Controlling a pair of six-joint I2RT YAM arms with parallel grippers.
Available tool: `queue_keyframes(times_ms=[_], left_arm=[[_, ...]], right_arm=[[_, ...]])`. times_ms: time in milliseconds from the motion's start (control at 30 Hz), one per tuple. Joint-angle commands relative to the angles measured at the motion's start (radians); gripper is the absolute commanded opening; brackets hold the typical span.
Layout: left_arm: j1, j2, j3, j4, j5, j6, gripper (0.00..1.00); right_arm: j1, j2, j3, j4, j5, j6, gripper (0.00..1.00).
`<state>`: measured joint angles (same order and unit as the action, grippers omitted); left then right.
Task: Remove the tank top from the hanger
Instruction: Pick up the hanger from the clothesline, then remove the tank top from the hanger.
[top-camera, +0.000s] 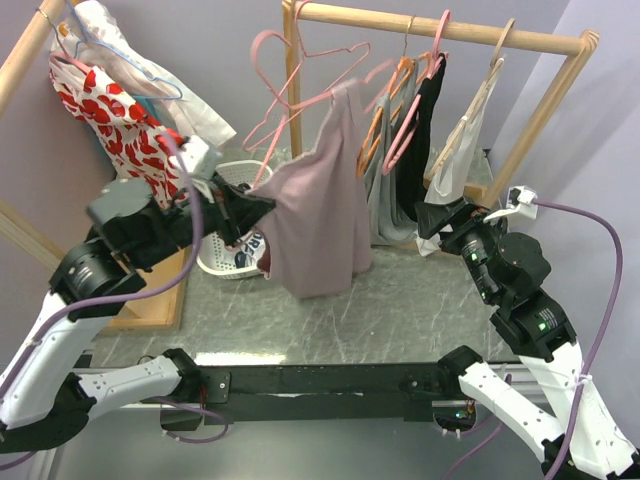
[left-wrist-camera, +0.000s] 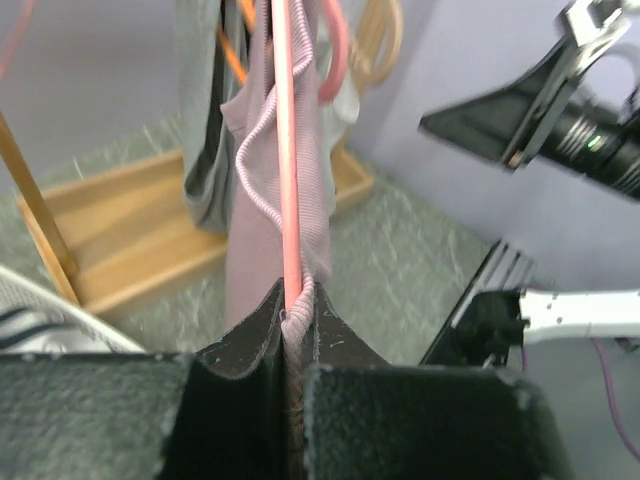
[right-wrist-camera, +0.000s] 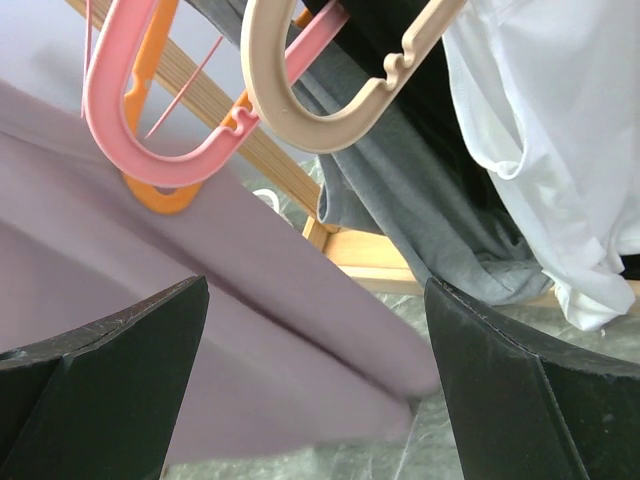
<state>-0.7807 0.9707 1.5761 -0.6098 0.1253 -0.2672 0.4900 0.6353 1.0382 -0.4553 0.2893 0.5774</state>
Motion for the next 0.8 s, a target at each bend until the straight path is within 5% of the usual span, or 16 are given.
queue_keyframes(times_ms=[0, 767], left_arm=[[-0.003, -0.007, -0.016, -0.031, 0.024, 0.000, 0.01], [-0.003, -0.127, -0.182, -0.076, 0.229, -0.069, 0.01]], right_arm=[[-0.010, -0.029, 0.033, 0.012, 0.030, -0.034, 0.96], [-0.010, -0.060, 0.042, 0.000, 0.018, -0.059, 0.96]])
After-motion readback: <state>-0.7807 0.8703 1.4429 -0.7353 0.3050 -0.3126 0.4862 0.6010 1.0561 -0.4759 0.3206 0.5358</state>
